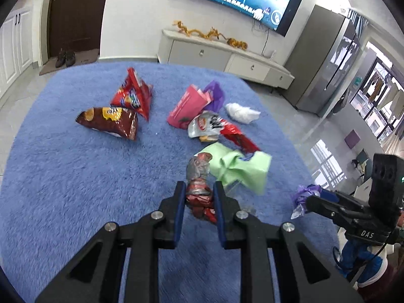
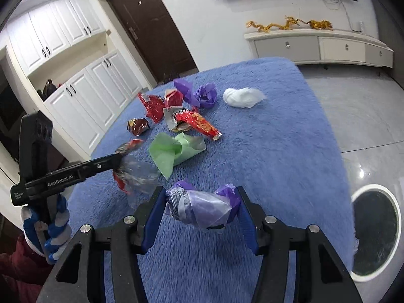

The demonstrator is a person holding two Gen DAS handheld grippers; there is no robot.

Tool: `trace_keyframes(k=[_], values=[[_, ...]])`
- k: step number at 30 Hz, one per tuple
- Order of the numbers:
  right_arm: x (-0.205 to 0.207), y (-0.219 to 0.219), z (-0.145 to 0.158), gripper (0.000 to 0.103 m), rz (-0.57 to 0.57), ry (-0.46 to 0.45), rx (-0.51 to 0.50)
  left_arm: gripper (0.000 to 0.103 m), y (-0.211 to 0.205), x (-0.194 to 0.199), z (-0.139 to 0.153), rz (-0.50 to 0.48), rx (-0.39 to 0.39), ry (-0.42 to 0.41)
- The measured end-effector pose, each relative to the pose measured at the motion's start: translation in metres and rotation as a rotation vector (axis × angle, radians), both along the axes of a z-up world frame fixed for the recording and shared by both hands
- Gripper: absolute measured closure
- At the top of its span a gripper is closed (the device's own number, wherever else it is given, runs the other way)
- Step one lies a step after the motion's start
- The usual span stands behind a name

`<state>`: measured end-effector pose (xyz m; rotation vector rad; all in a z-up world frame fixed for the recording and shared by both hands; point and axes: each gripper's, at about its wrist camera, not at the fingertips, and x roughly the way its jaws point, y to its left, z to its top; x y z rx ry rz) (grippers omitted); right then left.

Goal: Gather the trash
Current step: 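Carry the can and purple bag to the bin and open both tools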

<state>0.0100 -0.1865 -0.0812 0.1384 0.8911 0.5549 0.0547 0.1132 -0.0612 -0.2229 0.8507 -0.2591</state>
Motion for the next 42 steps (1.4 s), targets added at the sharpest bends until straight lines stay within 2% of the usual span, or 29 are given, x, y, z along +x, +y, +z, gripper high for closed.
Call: trace_keyframes(k=[8,13,19,28,36,39,42], values=[[-0.037,-0.045,0.039,0.051,-0.098,-0.110,0.046,0.082,-0.033,-0.029,0.047,-0.052,-0.016,-0.098],[-0.046,-0.092,0.056,0.051,-0.194,-0.173,0.039,0.082,-0.089,-0.027,0.069,-0.141,-0.025,-0.128],[-0.042,-0.165,0.061,0.051,-0.346,-0.203,0.030,0.082,-0.166,-0.008,0.074,-0.261,-0.029,-0.095],[-0.019,-0.245,0.032,0.049,-0.519,-0.133,0.028,0.081,-0.301,0.037,0.048,-0.429,0.010,0.000],[0.019,-0.295,-0.022,0.045,-0.634,0.004,0.007,0.080,-0.382,0.089,0.000,-0.482,0.012,0.129],[0.032,-0.308,-0.040,0.035,-0.675,0.045,-0.012,0.075,-0.401,0.106,-0.018,-0.502,-0.010,0.179],[0.034,-0.317,-0.050,0.034,-0.705,0.068,-0.012,0.064,-0.416,0.117,-0.031,-0.524,-0.034,0.224]])
